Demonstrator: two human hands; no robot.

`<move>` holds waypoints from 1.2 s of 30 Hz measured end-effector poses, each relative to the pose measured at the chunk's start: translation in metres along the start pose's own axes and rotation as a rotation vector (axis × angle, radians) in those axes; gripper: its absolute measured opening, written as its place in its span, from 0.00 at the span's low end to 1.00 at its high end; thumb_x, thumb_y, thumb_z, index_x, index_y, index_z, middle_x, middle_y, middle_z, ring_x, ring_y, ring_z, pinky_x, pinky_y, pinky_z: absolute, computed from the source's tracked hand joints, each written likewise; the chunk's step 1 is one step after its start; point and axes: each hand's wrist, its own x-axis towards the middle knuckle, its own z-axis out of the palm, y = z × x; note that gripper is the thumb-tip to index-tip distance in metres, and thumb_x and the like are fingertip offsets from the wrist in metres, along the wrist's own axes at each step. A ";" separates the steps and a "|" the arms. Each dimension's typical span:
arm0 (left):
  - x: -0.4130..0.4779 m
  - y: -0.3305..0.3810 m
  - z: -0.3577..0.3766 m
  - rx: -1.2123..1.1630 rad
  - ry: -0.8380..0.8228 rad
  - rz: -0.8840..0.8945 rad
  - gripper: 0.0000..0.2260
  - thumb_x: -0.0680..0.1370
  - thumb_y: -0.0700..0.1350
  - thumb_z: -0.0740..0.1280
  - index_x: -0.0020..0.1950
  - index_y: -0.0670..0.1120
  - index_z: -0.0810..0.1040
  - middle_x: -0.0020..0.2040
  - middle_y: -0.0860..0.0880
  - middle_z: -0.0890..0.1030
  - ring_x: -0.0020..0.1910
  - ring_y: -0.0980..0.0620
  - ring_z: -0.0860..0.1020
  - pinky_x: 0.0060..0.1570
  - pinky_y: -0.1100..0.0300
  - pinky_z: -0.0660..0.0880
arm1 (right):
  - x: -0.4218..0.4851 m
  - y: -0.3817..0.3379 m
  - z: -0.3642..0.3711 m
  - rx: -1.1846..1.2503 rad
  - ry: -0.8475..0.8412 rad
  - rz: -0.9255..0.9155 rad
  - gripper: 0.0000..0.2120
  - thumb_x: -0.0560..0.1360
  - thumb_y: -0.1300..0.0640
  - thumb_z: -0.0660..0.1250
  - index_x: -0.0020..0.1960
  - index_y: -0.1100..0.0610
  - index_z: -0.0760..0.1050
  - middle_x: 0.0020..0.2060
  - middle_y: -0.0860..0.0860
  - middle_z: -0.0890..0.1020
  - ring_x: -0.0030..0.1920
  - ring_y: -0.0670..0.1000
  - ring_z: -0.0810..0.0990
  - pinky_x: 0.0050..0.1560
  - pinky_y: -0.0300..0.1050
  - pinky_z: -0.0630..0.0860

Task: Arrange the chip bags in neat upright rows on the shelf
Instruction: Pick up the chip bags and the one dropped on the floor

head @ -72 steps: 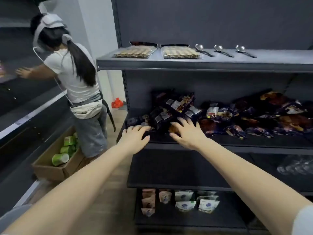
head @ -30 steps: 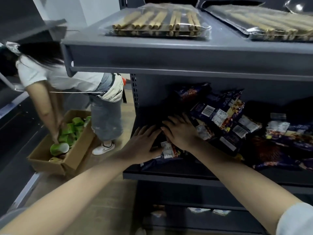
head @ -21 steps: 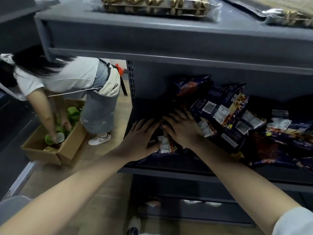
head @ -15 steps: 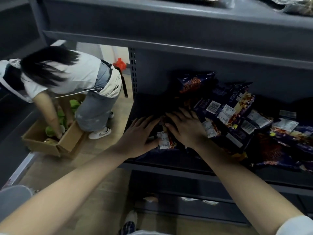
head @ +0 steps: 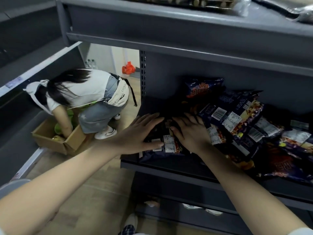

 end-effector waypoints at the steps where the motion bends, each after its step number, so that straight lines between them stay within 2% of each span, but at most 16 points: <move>1: -0.008 0.001 0.000 0.034 0.002 0.034 0.38 0.73 0.70 0.56 0.76 0.56 0.47 0.77 0.52 0.48 0.75 0.52 0.46 0.72 0.56 0.45 | 0.000 0.000 0.000 0.013 0.008 -0.002 0.31 0.78 0.41 0.40 0.70 0.53 0.68 0.63 0.50 0.77 0.70 0.54 0.66 0.67 0.51 0.57; 4: -0.029 0.006 0.016 0.150 -0.050 0.051 0.39 0.70 0.70 0.56 0.76 0.58 0.45 0.77 0.54 0.46 0.75 0.52 0.43 0.70 0.58 0.41 | -0.003 -0.001 0.001 0.062 0.053 -0.003 0.29 0.79 0.43 0.42 0.68 0.54 0.71 0.61 0.51 0.79 0.68 0.56 0.69 0.65 0.53 0.60; 7: -0.036 0.004 0.035 0.219 -0.048 0.022 0.38 0.73 0.65 0.59 0.75 0.59 0.41 0.77 0.54 0.42 0.76 0.49 0.40 0.72 0.54 0.44 | -0.003 -0.005 0.000 0.107 0.078 0.003 0.27 0.79 0.45 0.43 0.67 0.54 0.72 0.61 0.52 0.79 0.68 0.56 0.69 0.64 0.53 0.61; 13: -0.029 0.010 0.045 0.191 0.101 0.025 0.32 0.75 0.53 0.66 0.76 0.48 0.57 0.75 0.43 0.59 0.74 0.37 0.54 0.69 0.49 0.53 | -0.002 -0.006 -0.002 0.200 0.076 0.006 0.28 0.79 0.44 0.43 0.68 0.56 0.71 0.65 0.54 0.75 0.69 0.55 0.68 0.66 0.52 0.59; 17: -0.028 0.007 0.036 0.100 0.142 0.048 0.27 0.76 0.47 0.66 0.74 0.49 0.63 0.72 0.45 0.67 0.72 0.43 0.63 0.66 0.51 0.66 | -0.006 -0.004 -0.005 0.369 0.139 0.014 0.21 0.81 0.50 0.51 0.66 0.59 0.72 0.63 0.56 0.76 0.66 0.56 0.72 0.66 0.51 0.62; 20: -0.023 0.000 0.020 -0.018 0.154 0.049 0.23 0.75 0.44 0.67 0.70 0.51 0.68 0.67 0.50 0.73 0.63 0.51 0.73 0.57 0.59 0.72 | -0.004 -0.002 -0.011 0.524 0.116 0.025 0.17 0.82 0.55 0.54 0.67 0.60 0.71 0.64 0.56 0.75 0.65 0.56 0.72 0.67 0.48 0.65; 23: -0.016 -0.005 0.010 -0.081 0.142 0.037 0.22 0.75 0.43 0.68 0.67 0.53 0.71 0.58 0.50 0.79 0.49 0.52 0.80 0.46 0.56 0.77 | -0.002 -0.003 -0.021 0.647 0.072 0.031 0.18 0.82 0.55 0.54 0.69 0.58 0.69 0.66 0.56 0.73 0.67 0.54 0.70 0.68 0.42 0.64; 24: -0.014 -0.006 0.007 -0.079 0.152 0.046 0.21 0.74 0.43 0.69 0.66 0.53 0.71 0.56 0.50 0.80 0.47 0.52 0.80 0.45 0.56 0.77 | -0.002 -0.005 -0.025 0.664 0.067 0.019 0.18 0.81 0.55 0.54 0.69 0.58 0.68 0.67 0.56 0.72 0.68 0.53 0.70 0.68 0.42 0.64; 28: -0.005 -0.014 -0.002 0.020 0.188 0.122 0.22 0.73 0.53 0.68 0.66 0.52 0.71 0.62 0.53 0.77 0.60 0.53 0.75 0.54 0.57 0.75 | -0.009 -0.019 -0.037 0.705 0.034 -0.052 0.20 0.80 0.53 0.56 0.71 0.56 0.65 0.70 0.54 0.69 0.69 0.51 0.68 0.68 0.44 0.67; 30: 0.000 -0.018 -0.007 0.021 0.189 0.124 0.22 0.73 0.53 0.66 0.66 0.52 0.70 0.62 0.53 0.77 0.60 0.52 0.74 0.55 0.55 0.74 | -0.016 -0.030 -0.041 0.667 0.020 -0.107 0.24 0.79 0.50 0.60 0.73 0.53 0.63 0.72 0.52 0.66 0.69 0.50 0.69 0.63 0.34 0.68; 31: 0.001 -0.021 -0.009 0.010 0.194 0.120 0.22 0.73 0.53 0.65 0.66 0.51 0.71 0.62 0.52 0.77 0.60 0.51 0.74 0.55 0.54 0.74 | -0.020 -0.036 -0.042 0.611 0.018 -0.143 0.27 0.77 0.47 0.63 0.74 0.52 0.61 0.72 0.51 0.65 0.68 0.49 0.69 0.59 0.27 0.66; 32: 0.003 -0.023 -0.011 -0.004 0.200 0.116 0.21 0.73 0.51 0.64 0.65 0.50 0.72 0.61 0.51 0.77 0.60 0.50 0.74 0.56 0.53 0.73 | -0.024 -0.044 -0.041 0.542 0.010 -0.174 0.31 0.76 0.45 0.65 0.75 0.50 0.59 0.74 0.49 0.63 0.68 0.48 0.68 0.57 0.24 0.64; 33: 0.003 -0.025 -0.012 -0.018 0.206 0.112 0.21 0.72 0.50 0.64 0.65 0.48 0.72 0.62 0.50 0.77 0.61 0.48 0.74 0.57 0.51 0.73 | -0.027 -0.051 -0.038 0.474 -0.011 -0.197 0.35 0.74 0.42 0.66 0.75 0.49 0.56 0.75 0.48 0.59 0.70 0.48 0.65 0.58 0.27 0.63; 34: 0.003 -0.026 -0.012 -0.030 0.207 0.105 0.21 0.73 0.48 0.64 0.65 0.46 0.73 0.62 0.48 0.77 0.61 0.47 0.74 0.58 0.50 0.72 | -0.030 -0.057 -0.033 0.404 -0.032 -0.217 0.38 0.73 0.40 0.65 0.76 0.49 0.53 0.76 0.48 0.55 0.73 0.49 0.59 0.64 0.35 0.61; 36: -0.001 -0.029 -0.010 -0.046 0.180 0.092 0.21 0.74 0.48 0.64 0.66 0.44 0.72 0.65 0.46 0.75 0.64 0.47 0.72 0.61 0.49 0.70 | -0.031 -0.066 -0.023 0.253 -0.068 -0.215 0.42 0.72 0.36 0.64 0.77 0.49 0.48 0.77 0.49 0.48 0.76 0.53 0.45 0.72 0.47 0.50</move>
